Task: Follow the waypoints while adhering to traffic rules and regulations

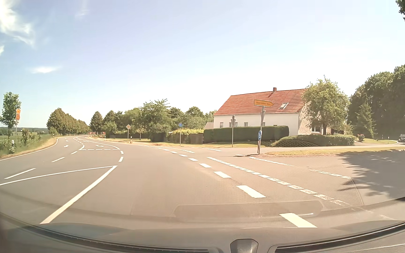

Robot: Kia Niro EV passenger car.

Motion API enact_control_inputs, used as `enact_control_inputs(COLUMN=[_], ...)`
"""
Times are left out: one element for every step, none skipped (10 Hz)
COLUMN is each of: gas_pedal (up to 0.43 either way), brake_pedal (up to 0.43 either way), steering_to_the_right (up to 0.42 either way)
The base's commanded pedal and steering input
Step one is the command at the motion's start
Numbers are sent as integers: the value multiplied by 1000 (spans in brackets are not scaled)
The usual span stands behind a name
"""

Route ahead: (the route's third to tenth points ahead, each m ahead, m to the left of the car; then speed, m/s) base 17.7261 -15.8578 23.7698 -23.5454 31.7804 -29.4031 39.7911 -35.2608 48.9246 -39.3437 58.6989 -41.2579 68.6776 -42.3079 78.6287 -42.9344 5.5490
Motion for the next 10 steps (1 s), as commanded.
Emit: enact_control_inputs(gas_pedal=[0,0,0,0,0,0,0,59,130,177], brake_pedal=[12,6,6,6,12,6,12,6,6,6], steering_to_the_right=[245,260,273,288,297,305,309,312,313,315])
